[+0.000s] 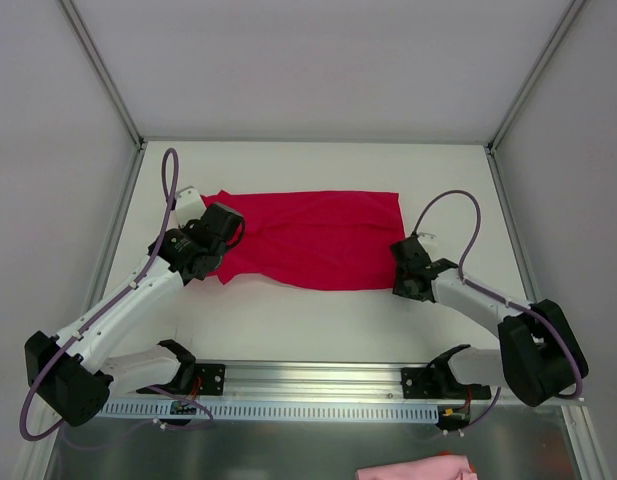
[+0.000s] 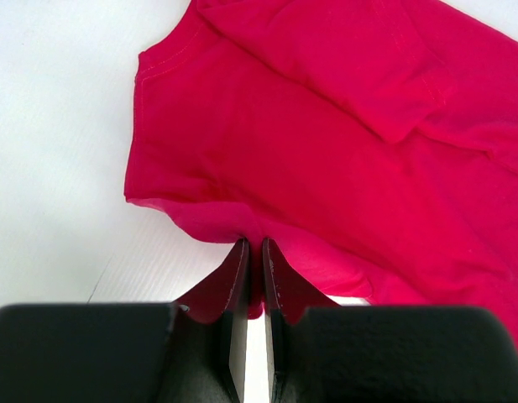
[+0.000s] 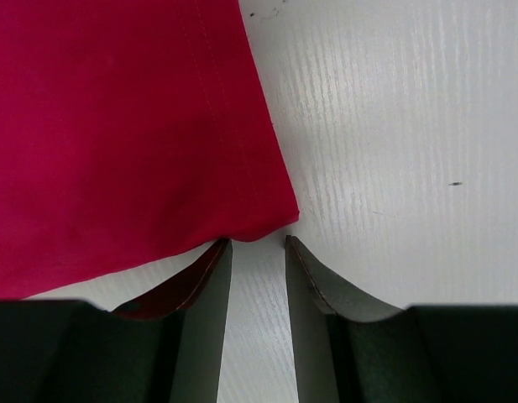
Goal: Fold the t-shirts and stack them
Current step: Grap the side of the flattened tshirt closest away from the robot with both arms
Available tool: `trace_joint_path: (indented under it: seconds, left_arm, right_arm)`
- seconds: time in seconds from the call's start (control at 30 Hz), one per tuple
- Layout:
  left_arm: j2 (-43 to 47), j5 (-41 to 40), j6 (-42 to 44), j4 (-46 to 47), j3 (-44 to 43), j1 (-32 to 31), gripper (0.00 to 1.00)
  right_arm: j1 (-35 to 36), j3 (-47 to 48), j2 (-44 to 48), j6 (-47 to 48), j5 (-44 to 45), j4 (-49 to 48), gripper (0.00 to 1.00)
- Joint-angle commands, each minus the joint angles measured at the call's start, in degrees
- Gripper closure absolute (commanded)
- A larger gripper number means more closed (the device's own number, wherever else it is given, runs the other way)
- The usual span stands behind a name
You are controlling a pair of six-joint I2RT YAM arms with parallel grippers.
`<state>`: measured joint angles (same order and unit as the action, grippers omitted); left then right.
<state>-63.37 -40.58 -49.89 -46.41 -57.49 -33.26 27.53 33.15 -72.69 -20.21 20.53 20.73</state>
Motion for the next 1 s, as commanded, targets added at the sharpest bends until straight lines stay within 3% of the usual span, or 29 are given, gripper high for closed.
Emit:
trace_joint_path:
  seconds: [0.0,0.23,0.63,0.97]
  left_arm:
    - [0.2,-0.6,1.5,0.4,-1.1,0.5,1.00]
    - [-0.5,-0.7,1.5,0.4,-1.1,0.3,1.00]
    - [-1.0,-0.7,1.6,0.9,-1.0,0.3,1.00]
    - [-0.7,-1.2,1.5,0.4,-1.0,0.3,1.00]
  right_arm:
    - [0.2,2.2,-1.8,-1.2,0.8,-2.1,0.64]
    - [0.2,2.6,-3.0,-1.0,1.0,-2.8,0.63]
    - [0.2,3.2,6.9,-1.0,2.5,1.6,0.62]
    - [0.2,2.5,2.4,-1.9,2.0,0.1,0.62]
